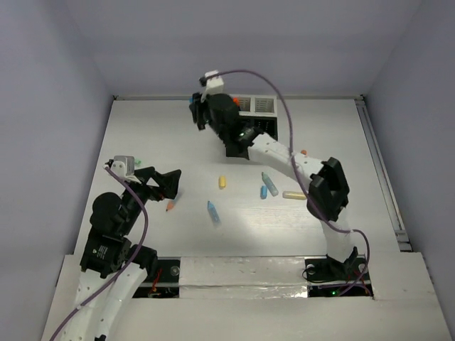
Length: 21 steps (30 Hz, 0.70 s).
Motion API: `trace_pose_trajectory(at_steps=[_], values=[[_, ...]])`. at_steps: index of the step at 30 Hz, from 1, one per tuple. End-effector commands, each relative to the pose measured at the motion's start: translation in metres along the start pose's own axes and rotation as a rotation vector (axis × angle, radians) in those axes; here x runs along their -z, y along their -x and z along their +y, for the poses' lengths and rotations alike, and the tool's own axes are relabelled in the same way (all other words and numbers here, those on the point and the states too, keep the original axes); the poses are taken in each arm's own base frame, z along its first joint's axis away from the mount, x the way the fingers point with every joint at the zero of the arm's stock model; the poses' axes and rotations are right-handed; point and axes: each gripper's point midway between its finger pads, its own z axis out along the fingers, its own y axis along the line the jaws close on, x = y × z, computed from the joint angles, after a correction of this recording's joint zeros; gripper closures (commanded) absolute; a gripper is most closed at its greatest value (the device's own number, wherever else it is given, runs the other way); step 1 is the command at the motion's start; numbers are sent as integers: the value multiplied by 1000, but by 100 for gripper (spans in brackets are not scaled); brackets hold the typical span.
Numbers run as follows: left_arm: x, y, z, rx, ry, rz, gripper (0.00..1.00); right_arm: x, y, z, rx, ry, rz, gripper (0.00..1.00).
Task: Sort the stationery into containers
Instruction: Pick up the pen from the center of the board, then place the pen in the storage box.
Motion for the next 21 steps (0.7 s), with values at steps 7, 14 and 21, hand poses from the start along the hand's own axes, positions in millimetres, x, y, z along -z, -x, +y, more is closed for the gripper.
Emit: trace_pose_trajectory(at_steps=[7, 14, 21], values=[[-11, 2, 6, -6, 13, -10, 2, -3, 136, -145, -41, -231, -437, 91], [-16, -1, 8, -10, 9, 9, 2, -36, 122, -235, -56, -331, -438, 90], [-22, -6, 14, -7, 22, 31, 2, -61, 91, -245, -36, -291, -393, 90]])
